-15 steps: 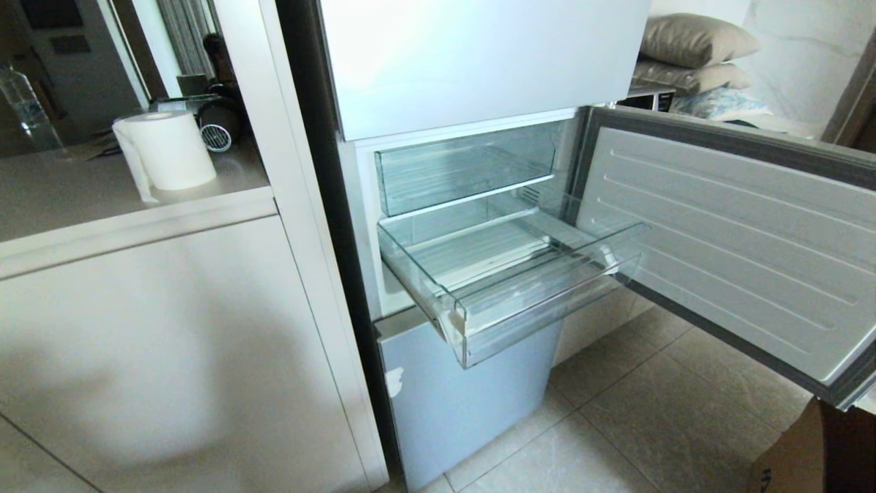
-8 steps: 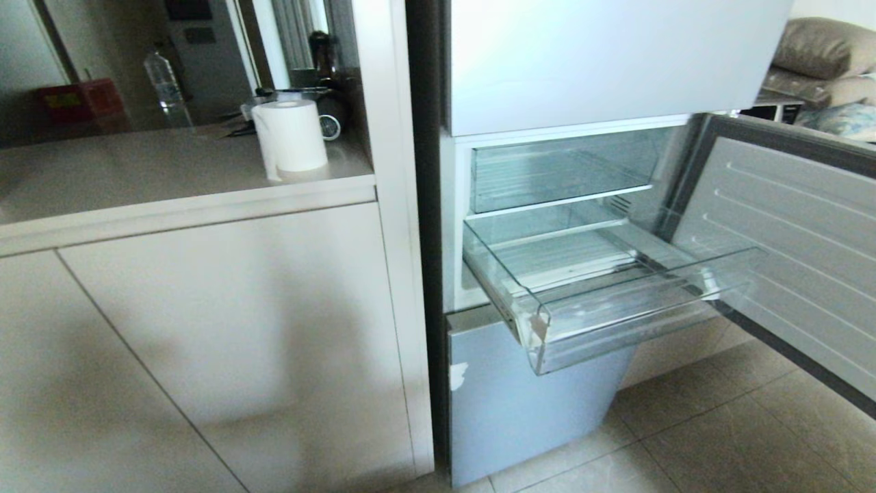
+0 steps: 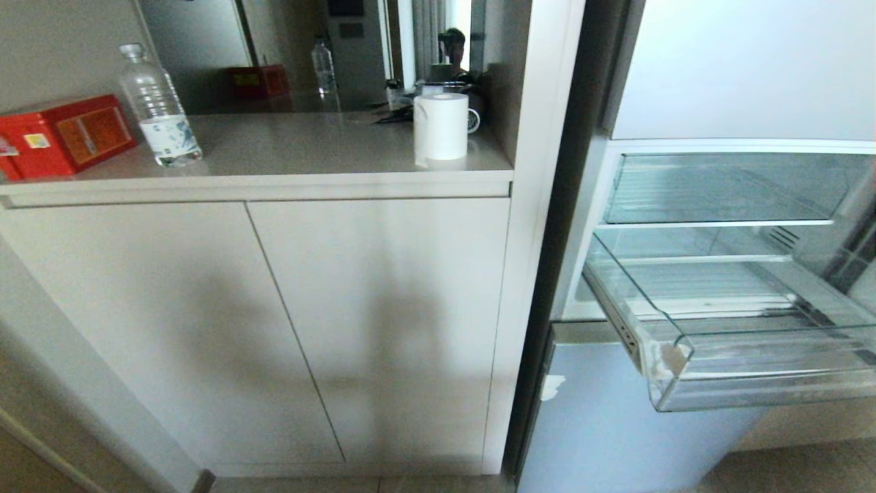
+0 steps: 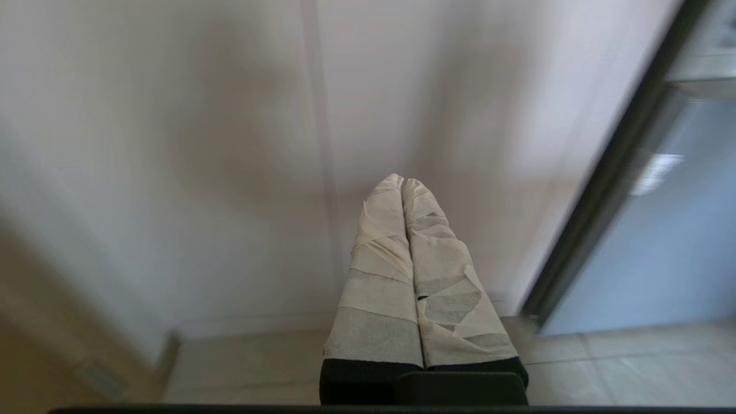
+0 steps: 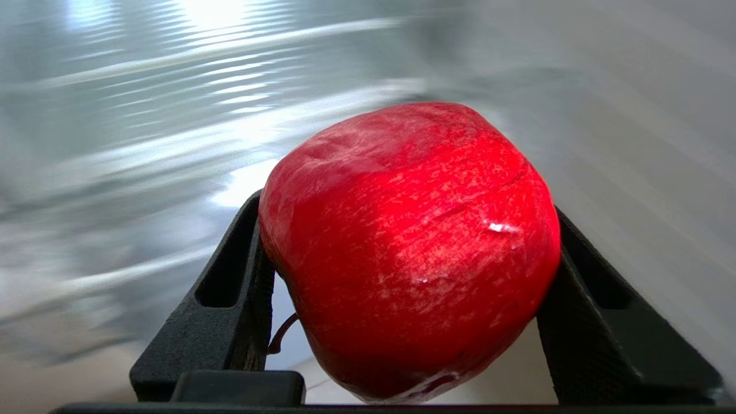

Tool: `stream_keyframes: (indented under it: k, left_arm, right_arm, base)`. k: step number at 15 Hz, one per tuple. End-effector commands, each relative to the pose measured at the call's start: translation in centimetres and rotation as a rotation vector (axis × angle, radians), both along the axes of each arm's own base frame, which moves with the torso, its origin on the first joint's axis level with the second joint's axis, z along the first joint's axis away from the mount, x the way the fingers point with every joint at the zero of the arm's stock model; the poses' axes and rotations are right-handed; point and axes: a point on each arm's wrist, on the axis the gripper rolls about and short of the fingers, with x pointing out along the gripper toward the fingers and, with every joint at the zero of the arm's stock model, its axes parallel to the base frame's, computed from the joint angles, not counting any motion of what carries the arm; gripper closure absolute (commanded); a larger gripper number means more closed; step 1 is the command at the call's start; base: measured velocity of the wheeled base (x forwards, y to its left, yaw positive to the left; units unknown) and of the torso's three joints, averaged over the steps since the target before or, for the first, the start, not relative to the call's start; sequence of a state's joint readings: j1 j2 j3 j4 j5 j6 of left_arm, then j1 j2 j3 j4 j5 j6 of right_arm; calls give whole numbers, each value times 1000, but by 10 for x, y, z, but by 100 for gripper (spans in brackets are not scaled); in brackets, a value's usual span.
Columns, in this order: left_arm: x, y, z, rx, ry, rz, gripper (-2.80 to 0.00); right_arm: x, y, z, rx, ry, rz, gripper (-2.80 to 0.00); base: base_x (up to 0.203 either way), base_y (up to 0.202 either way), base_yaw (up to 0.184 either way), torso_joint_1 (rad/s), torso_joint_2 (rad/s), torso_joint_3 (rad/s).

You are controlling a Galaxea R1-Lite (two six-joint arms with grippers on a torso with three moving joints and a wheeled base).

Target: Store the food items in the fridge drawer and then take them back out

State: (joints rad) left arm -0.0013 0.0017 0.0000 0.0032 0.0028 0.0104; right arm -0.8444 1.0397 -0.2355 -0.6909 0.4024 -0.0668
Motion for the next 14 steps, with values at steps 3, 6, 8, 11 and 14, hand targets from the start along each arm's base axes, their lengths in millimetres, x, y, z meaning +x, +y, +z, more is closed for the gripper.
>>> stream_keyframes:
  k: [3,6,8,11,14]
  left_arm:
    - [0,0,0,0,1,1,0]
    - [0,0,0,0,1,0,0]
    - [0,0,0,-1,1,0,0]
    - [0,0,0,0,1,0,0]
    - [0,0,0,0,1,0,0]
  right_arm:
    - [39,6,3,99,10,222,0]
    - [81,3,20,135,11,306,0]
    - [109,5,28,165,75,313,0]
    - [150,6,20,220,190,340,0]
    - [191,2,1,236,266,345,0]
  base:
    - [-1,-2,66,2,2,2]
    - [0,0,0,0,0,0]
    - [0,0,0,0,0,0]
    - [0,0,0,0,0,0]
    - [0,0,0,0,0,0]
